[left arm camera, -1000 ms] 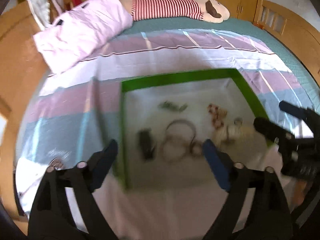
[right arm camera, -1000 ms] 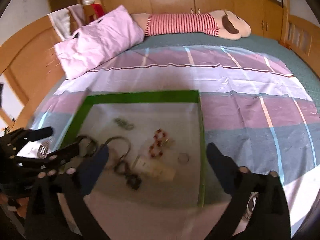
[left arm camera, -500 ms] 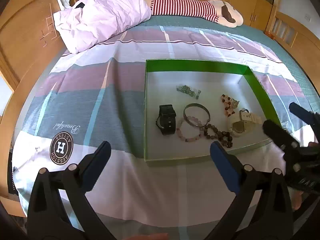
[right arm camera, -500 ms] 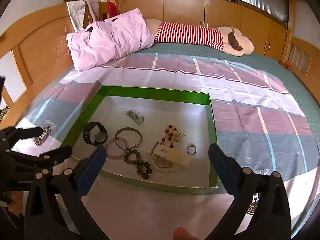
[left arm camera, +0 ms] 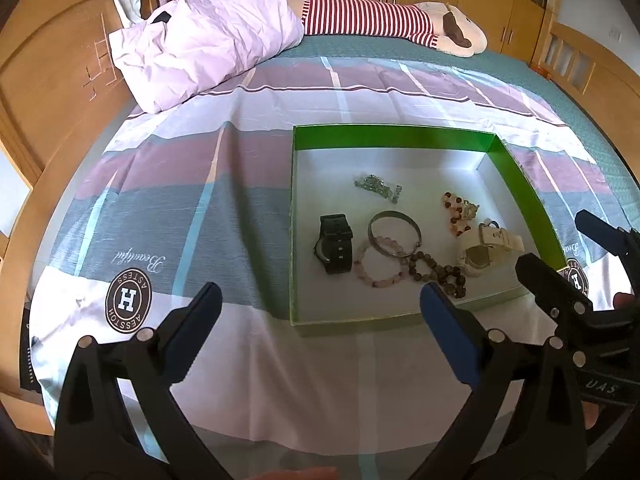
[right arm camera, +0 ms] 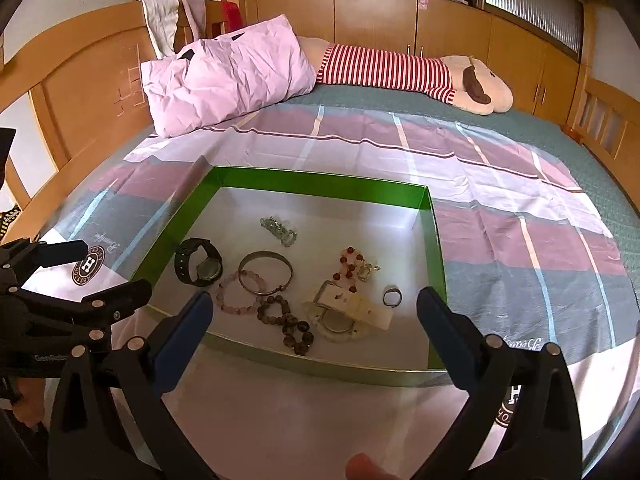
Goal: Organize jewelry
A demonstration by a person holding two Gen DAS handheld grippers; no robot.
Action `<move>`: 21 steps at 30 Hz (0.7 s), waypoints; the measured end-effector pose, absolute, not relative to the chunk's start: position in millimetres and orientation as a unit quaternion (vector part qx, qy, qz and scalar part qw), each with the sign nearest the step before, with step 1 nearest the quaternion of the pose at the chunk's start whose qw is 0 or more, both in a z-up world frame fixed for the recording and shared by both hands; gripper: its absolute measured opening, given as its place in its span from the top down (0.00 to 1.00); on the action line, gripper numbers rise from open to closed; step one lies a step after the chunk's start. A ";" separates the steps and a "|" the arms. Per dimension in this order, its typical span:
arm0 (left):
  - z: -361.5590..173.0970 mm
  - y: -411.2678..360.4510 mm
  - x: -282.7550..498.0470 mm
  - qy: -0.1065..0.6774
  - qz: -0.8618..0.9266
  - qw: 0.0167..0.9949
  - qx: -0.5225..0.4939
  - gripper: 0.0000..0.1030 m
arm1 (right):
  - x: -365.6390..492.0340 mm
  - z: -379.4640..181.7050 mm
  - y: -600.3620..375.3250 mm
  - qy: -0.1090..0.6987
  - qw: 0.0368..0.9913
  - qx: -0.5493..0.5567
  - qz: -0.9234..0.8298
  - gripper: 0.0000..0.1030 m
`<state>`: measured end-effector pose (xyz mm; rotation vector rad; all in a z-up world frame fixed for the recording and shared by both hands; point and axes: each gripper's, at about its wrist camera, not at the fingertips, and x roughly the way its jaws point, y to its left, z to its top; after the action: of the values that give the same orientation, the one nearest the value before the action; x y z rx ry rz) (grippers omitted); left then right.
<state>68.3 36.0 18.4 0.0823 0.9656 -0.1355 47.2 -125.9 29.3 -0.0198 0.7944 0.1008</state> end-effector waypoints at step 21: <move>14.2 33.0 68.4 0.469 -0.062 0.880 0.046 0.02 | 46.0 30.0 -126.0 0.385 0.921 -0.011 0.050 0.01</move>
<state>68.4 33.0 14.2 0.0967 0.9766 -0.1296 46.0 -126.0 30.0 -0.0220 0.7917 0.1031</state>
